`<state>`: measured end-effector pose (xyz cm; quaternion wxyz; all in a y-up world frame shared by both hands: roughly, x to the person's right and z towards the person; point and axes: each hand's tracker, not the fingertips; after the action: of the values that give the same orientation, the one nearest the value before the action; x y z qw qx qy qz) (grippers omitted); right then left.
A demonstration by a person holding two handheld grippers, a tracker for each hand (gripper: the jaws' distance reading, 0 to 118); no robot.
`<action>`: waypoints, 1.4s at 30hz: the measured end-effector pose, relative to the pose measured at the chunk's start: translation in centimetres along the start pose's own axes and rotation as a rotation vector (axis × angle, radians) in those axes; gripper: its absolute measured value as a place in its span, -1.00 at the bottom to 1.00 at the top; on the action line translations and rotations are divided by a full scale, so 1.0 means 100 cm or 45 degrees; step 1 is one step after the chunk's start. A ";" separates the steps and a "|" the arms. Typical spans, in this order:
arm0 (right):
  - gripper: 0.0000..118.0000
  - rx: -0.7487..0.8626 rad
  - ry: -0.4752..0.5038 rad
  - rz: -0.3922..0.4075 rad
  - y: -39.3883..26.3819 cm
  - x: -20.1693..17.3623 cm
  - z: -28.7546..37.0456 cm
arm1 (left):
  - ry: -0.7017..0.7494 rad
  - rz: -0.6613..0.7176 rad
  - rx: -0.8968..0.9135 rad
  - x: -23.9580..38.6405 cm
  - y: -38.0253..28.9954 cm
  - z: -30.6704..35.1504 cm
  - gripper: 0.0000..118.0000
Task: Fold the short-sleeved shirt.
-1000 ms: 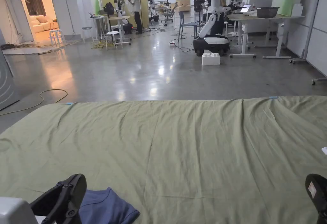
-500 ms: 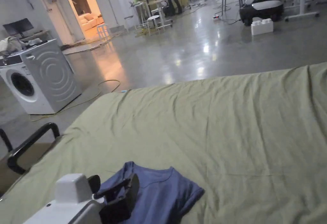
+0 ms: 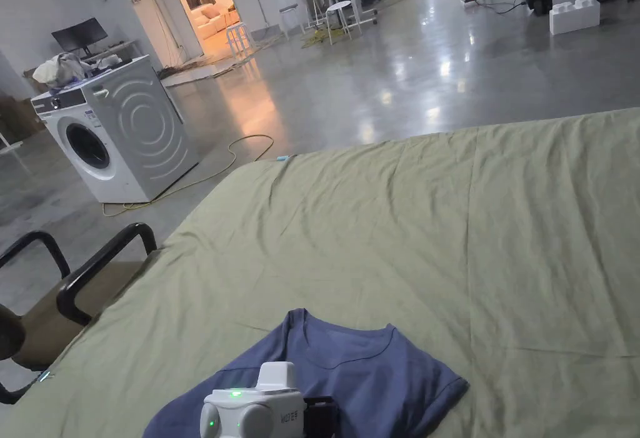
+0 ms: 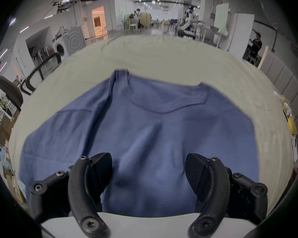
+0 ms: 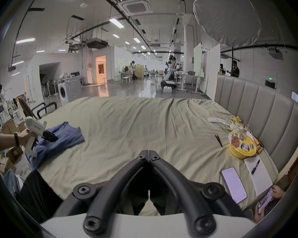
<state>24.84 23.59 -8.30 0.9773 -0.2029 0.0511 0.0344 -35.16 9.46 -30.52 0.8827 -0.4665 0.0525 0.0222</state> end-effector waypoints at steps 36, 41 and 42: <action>-0.99 -0.023 -0.183 -0.143 -0.029 0.047 0.074 | -1.023 -0.368 0.180 0.395 0.010 0.093 -0.98; -0.99 -0.060 -0.217 -0.169 -0.043 0.051 0.086 | -1.195 -0.492 -0.017 0.484 -0.093 0.114 -0.98; -0.99 -0.063 -0.217 -0.175 -0.045 0.051 0.087 | -1.201 -0.480 -0.053 0.489 -0.102 0.114 -0.98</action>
<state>31.03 23.22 0.80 0.9728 -0.2263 -0.0473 -0.0144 15.15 12.66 -21.29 0.7896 -0.4245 -0.4373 0.0718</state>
